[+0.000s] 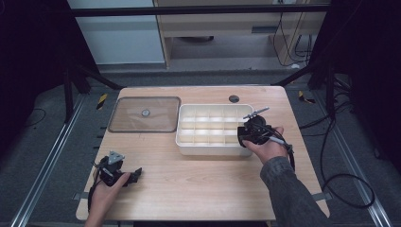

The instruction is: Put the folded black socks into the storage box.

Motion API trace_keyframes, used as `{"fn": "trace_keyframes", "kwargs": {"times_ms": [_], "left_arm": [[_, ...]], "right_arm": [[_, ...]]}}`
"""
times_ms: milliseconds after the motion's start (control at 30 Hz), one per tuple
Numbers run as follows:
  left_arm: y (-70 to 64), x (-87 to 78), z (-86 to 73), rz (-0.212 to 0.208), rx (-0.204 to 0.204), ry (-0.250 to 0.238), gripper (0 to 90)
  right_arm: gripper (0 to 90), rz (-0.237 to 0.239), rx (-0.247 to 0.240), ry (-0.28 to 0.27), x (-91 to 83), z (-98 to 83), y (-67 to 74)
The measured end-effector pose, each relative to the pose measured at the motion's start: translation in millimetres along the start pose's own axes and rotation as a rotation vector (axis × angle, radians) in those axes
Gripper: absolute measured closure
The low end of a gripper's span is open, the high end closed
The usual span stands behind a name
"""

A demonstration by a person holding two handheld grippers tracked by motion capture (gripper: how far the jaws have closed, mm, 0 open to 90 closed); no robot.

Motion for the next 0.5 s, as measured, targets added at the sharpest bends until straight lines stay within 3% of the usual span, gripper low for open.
{"fn": "trace_keyframes", "kwargs": {"times_ms": [100, 500], "left_arm": [[0.0, 0.0, 0.0, 0.0, 0.0, 0.0, 0.0], [-0.1, -0.1, -0.1, -0.002, 0.003, 0.001, 0.0]], "right_arm": [[39.5, 0.033, 0.0, -0.029, -13.5, 2.4, -3.0], [27.9, 0.043, 0.018, -0.065, -34.7, 5.0, -19.7]]}}
Point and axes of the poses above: each handheld gripper's, and its own axes: x roughly forward along the jaws, z roughly out of its top, y roughly to its left, the point moved 4 cm from there along x, roughly forward along the jaws, and after that the axes turned 2 degrees about y, right-handed, at the moved point
